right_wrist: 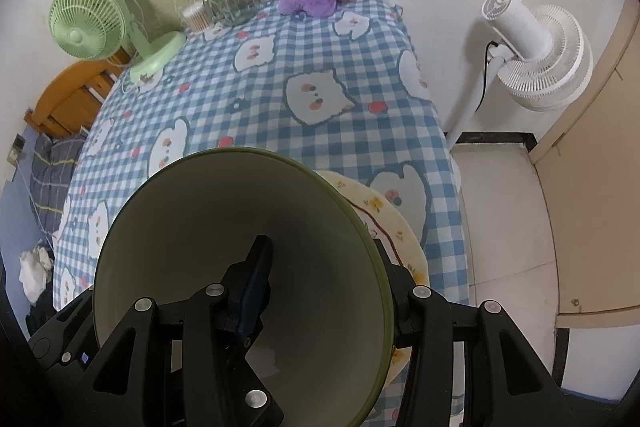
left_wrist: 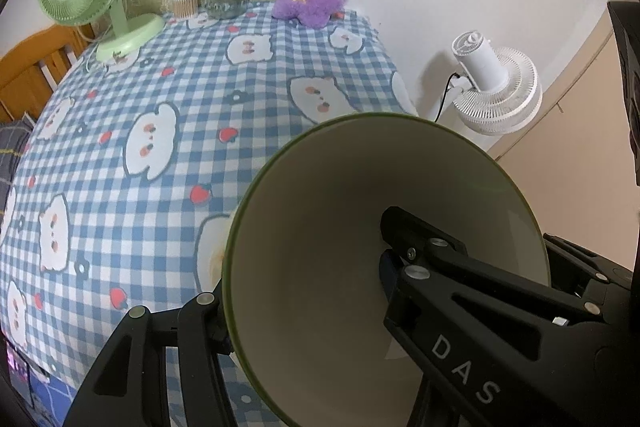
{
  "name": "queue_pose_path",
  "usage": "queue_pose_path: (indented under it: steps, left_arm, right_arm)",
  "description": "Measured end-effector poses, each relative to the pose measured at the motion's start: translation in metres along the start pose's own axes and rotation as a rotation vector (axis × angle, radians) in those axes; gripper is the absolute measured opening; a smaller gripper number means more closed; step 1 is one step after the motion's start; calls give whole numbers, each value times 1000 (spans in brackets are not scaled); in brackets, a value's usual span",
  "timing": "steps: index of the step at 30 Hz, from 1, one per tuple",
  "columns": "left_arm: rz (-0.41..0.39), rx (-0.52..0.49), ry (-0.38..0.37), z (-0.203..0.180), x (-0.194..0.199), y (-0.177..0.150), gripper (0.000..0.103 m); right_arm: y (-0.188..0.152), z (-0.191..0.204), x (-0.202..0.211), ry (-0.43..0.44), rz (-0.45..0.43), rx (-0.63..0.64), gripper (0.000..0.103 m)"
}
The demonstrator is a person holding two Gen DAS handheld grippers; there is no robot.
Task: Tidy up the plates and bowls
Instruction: 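Carry the bowl stack with both tools over the white plate stack, then lower the bowl stack onto the plates and open both tools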
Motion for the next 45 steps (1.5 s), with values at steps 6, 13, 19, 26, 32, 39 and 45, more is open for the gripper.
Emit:
queue_pose_path:
  steps: [6, 13, 19, 26, 32, 39, 45]
  left_arm:
    - [24, 30, 9, 3, -14, -6, 59]
    - [29, 45, 24, 7, -25, -6, 59]
    - [17, 42, 25, 6, -29, -1, 59]
    - [15, 35, 23, 6, -29, -1, 60]
    - [46, 13, 16, 8, -31, -3, 73]
    - [12, -13, 50, 9, -22, -1, 86]
    - [-21, -26, 73, 9, -5, 1, 91]
  right_arm:
    - [-4, -1, -16, 8, 32, 18, 51]
    - [-3, -1, -29, 23, 44, 30, 51]
    - [3, -4, -33, 26, 36, 33, 51]
    - [3, -4, -33, 38, 24, 31, 53]
    - [1, 1, -31, 29, 27, 65, 74]
    - [2, 2, -21, 20, 3, 74, 84]
    - [5, 3, -4, 4, -25, 72, 84]
Point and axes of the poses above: each gripper's, at about its wrist camera, not at the fingertips, and x roughly against the way its jaws point, z to its left, y to its top, the point moved 8 cm from there along -x, roughly the way its jaws point, and after that the axes turned 10 degrees about x, right-handed, at the moved point
